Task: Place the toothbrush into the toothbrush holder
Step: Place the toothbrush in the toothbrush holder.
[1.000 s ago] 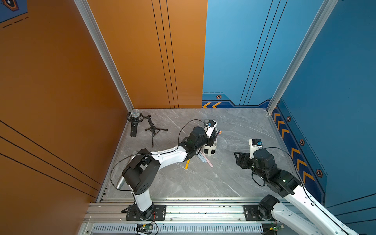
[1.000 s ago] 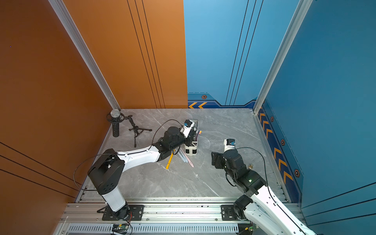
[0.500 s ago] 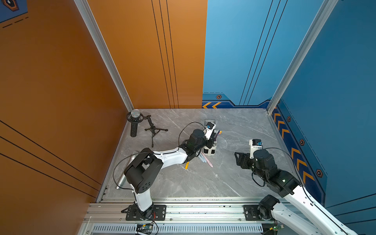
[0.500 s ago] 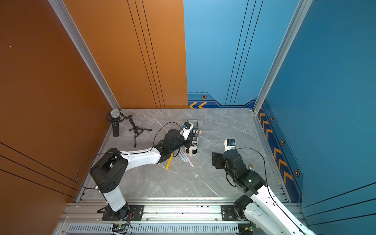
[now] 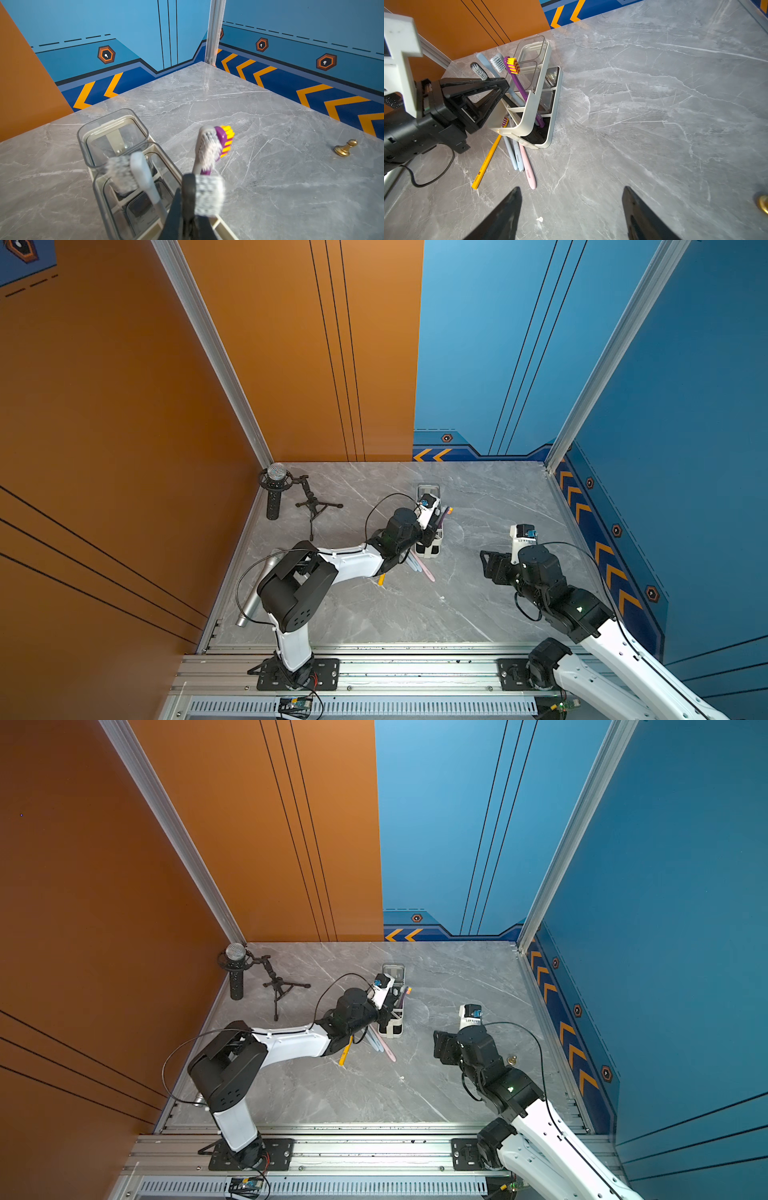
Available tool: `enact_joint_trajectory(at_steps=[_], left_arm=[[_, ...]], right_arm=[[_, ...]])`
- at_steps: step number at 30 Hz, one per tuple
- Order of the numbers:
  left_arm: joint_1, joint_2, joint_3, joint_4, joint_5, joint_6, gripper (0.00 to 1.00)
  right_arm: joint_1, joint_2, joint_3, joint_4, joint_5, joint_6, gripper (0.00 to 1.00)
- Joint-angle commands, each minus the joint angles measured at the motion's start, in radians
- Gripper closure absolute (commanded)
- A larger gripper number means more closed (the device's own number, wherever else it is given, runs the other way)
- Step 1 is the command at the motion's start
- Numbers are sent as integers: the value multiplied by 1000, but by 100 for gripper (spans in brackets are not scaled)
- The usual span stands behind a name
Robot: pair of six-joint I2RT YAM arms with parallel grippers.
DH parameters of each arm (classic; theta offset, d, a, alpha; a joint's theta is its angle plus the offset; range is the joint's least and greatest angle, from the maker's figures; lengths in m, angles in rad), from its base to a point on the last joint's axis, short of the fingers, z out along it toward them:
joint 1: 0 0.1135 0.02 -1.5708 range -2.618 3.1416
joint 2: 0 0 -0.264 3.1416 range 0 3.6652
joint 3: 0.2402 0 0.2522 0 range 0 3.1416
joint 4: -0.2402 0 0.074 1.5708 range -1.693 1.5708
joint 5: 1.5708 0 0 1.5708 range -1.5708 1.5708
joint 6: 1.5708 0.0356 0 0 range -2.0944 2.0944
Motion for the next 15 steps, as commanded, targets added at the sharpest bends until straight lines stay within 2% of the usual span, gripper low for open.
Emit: enact_joint_trajectory(at_steps=[1, 2, 7, 15], left_arm=[[3, -5, -24, 24, 0, -10, 81], [1, -9, -23, 26, 1, -4, 75], [-9, -33, -17, 26, 6, 19, 66], [-25, -79, -20, 26, 8, 32, 61]], right_arm=[[-6, 0, -8, -16, -7, 7, 23], [-6, 0, -8, -14, -7, 7, 23], [-8, 0, -11, -14, -17, 5, 23], [-12, -16, -12, -16, -26, 1, 23]])
